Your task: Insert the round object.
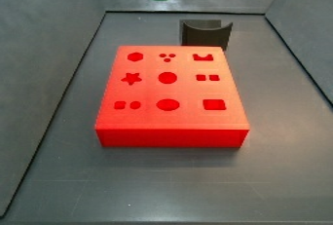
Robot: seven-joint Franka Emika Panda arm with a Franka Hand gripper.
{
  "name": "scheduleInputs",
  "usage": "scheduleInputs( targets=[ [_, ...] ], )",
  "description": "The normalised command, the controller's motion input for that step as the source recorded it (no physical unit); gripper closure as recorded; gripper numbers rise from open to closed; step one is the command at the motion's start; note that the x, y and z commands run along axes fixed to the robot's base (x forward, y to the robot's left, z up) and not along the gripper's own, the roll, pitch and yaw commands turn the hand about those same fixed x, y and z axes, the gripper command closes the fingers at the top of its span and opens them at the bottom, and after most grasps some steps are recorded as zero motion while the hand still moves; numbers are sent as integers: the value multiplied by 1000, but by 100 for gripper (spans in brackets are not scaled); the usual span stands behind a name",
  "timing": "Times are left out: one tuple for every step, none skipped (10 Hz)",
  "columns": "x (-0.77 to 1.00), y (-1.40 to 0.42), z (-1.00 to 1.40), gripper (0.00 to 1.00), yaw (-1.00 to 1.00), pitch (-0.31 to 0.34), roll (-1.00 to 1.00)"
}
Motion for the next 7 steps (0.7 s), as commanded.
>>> scheduleInputs(
  targets=[
    [269, 126, -254, 100, 0, 50, 37],
    [409, 466, -423, 100, -91, 179, 199],
    [283, 514, -509, 100, -460, 277, 90],
    [271, 480, -503, 100, -526, 310, 19],
    [254, 417, -571, 100, -537, 316, 0],
    [283, 126, -583, 100, -514, 220, -123],
    [449, 0, -503, 100, -429, 114, -236]
  ],
)
